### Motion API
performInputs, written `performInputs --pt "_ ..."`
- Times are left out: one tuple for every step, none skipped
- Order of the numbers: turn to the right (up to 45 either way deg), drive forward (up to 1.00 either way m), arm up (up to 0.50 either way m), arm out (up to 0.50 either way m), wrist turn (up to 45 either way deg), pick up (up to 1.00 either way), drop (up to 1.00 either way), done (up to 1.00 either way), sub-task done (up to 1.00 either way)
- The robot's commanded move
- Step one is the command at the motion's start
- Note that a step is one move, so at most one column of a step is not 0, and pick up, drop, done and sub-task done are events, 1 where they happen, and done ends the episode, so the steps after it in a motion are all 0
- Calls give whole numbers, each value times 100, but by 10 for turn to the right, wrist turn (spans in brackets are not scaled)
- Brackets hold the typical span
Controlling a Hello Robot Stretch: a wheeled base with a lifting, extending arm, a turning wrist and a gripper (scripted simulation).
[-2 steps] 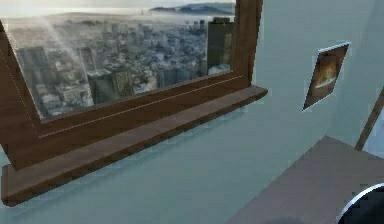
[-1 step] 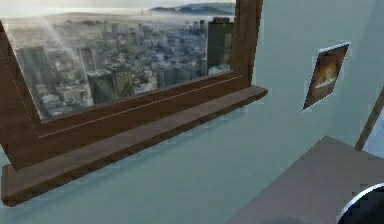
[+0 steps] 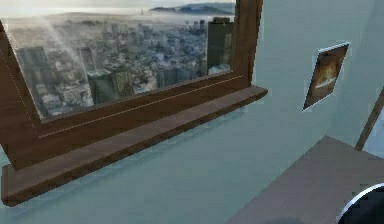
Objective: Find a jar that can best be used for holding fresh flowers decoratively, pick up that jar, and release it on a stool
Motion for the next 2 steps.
performInputs --pt "0 0 20 0 0 0 0 0 0" --pt "0 0 0 0 -450 0 0 0 0"
